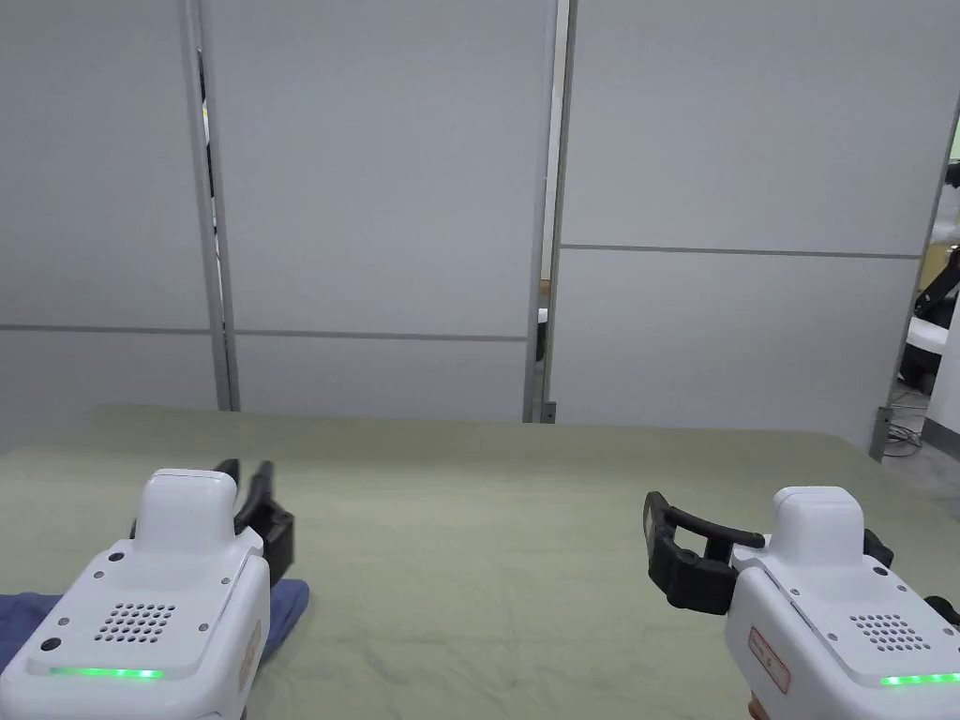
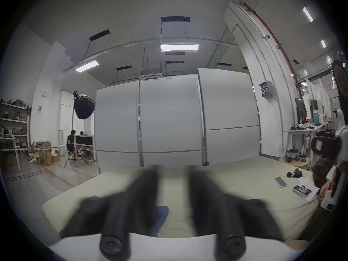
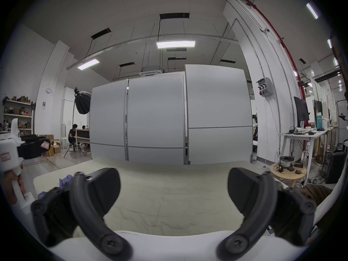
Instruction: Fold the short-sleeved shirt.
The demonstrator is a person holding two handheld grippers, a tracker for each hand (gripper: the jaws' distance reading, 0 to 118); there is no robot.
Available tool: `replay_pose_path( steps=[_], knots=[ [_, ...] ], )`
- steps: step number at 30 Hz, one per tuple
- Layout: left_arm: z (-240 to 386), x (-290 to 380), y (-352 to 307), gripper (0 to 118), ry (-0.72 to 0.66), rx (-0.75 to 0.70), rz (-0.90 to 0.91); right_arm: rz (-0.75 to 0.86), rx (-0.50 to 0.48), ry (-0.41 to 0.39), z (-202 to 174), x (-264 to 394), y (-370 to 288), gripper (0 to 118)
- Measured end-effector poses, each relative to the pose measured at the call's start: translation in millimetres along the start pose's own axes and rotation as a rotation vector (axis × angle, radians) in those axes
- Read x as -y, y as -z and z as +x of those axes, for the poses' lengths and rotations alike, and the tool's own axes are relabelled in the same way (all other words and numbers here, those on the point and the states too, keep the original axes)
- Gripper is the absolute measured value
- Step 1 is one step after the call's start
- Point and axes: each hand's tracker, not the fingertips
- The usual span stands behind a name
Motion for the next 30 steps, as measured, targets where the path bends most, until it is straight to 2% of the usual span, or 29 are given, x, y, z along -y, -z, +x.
replay_pose_path(
  steps=[1,2,3,5,7,8,11,21,25,26,30],
  knots=[
    [0.8,1.1,-0.8,5,0.011,-0.052,0.012,0.0,-0.021,0.006,0.3,0.4,-1.3,92],
    [1.1,2.3,-1.1,5,0.0,-0.043,0.024,0.01,-0.034,0.018,0.4,1.0,-2.4,56],
    [-0.6,1.6,-1.3,5,-0.005,-0.03,0.016,0.015,-0.01,0.015,-0.9,2.2,-2.4,7],
    [-3.2,2.1,0.6,5,-0.021,0.011,-0.009,0.072,0.151,-0.023,-6.2,5.9,-4.5,6],
    [-1.9,3.1,-0.1,4,-0.013,0.02,-0.021,0.022,0.02,0.051,2.8,5.9,-3.5,6],
    [-2.3,4.6,0.3,3,-0.007,0.022,-0.025,0.009,-0.014,0.078,5.9,6.2,-3.2,6],
    [-1.9,7.2,-0.1,0,0.0,0.017,-0.021,-0.001,0.034,0.032,4.9,7.3,-4.4,5],
    [-15.0,0.3,-2.4,0,-0.006,-0.003,-0.019,-0.014,0.0,0.037,-1.6,1.6,3.1,5],
    [-36.3,-1.2,-12.4,0,-0.005,-0.036,-0.028,-0.025,-0.059,0.058,-20.8,3.8,15.5,5],
    [-43.5,-0.7,-16.5,0,0.002,-0.082,-0.03,-0.028,-0.08,0.061,-28.3,5.2,19.6,5],
    [-78.6,2.4,-34.5,0,0.024,-0.155,-0.048,-0.047,-0.19,0.076,-65.3,11.4,38.0,5]
  ],
)
